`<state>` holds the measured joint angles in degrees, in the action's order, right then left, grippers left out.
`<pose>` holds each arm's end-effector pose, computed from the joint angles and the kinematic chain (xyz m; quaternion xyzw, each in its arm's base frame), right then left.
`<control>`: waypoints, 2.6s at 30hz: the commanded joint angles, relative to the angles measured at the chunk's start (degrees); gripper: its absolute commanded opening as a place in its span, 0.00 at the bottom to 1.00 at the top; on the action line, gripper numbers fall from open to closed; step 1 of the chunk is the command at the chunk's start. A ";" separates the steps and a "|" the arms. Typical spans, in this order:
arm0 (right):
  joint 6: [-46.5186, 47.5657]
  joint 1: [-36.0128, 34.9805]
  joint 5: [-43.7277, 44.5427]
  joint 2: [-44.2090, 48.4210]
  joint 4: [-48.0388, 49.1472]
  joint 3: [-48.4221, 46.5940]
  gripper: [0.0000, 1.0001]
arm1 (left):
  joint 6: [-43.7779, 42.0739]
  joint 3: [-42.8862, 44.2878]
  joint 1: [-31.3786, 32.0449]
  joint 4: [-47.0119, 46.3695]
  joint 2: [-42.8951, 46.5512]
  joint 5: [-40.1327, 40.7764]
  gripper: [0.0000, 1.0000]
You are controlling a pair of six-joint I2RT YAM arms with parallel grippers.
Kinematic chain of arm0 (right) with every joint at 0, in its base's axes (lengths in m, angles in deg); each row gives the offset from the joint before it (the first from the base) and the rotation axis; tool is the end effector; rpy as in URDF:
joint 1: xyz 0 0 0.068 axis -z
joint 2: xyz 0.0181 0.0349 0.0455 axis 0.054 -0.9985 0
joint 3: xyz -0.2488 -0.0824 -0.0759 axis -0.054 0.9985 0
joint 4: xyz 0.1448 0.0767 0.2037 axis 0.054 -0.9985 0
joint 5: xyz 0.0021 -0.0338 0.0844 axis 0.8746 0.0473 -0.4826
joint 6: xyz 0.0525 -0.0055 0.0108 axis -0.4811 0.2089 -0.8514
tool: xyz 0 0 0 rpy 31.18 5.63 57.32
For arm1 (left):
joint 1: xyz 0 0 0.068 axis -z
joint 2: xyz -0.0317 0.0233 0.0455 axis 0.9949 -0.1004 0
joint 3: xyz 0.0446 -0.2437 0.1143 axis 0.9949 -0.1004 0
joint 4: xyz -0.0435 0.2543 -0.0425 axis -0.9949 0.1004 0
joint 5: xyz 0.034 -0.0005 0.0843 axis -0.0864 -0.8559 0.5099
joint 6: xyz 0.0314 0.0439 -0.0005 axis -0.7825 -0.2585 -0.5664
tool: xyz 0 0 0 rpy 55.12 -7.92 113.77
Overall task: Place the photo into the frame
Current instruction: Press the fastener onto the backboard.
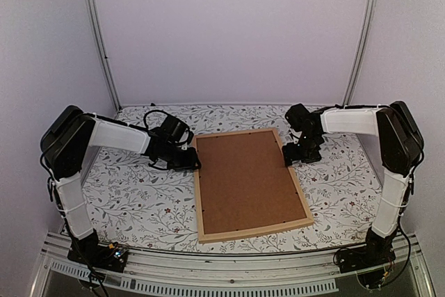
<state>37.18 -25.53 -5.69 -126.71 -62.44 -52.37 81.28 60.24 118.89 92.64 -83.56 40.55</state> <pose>0.3304 0.1747 0.1675 -0.0747 0.9870 -0.0120 0.1416 0.3084 -0.2194 0.1341 0.0309 0.9551 -0.2176 0.1987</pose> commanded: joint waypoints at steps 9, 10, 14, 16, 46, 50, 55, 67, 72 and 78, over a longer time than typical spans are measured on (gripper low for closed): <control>-0.18 -0.23 0.69 1.63 0.05 -1.83 0.82 | -1.27 -1.79 1.54 4.66 -0.96 -3.06 0.34; -0.18 -0.26 0.65 1.75 0.16 -1.84 0.82 | -1.29 -1.79 1.57 4.66 -0.97 -3.06 0.34; -0.13 -0.14 0.58 2.02 0.28 -2.02 0.82 | -1.29 -1.79 1.56 4.66 -1.09 -3.06 0.34; -0.24 -0.05 0.58 2.06 0.40 -2.02 0.82 | -1.37 -1.79 1.57 4.66 -1.09 -3.04 0.34; -0.30 0.41 -0.07 -1.03 3.33 3.35 0.82 | -1.45 -2.23 1.56 4.48 -1.19 -3.17 0.34; -0.61 0.32 0.17 -0.84 3.61 4.08 0.82 | -1.52 -2.36 1.58 4.50 -1.11 -3.07 0.34; -0.91 0.32 -0.46 0.02 4.12 4.09 0.82 | -1.39 -2.66 1.56 4.39 -1.01 -3.11 0.34; -0.83 3.00 -12.38 9.75 7.96 3.13 0.82 | -1.39 -2.49 1.59 4.48 -0.63 -2.82 0.34; -0.36 3.47 -10.71 10.74 7.39 6.32 0.82 | -1.47 -1.91 1.56 4.73 -0.61 -2.98 0.34; 0.14 3.48 -13.53 12.18 8.73 11.74 0.78 | -1.55 -1.44 1.56 5.12 -0.17 -2.30 0.34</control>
<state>36.74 -22.27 -16.96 -116.57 -54.53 -43.98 80.89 59.78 118.89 92.01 -83.47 40.55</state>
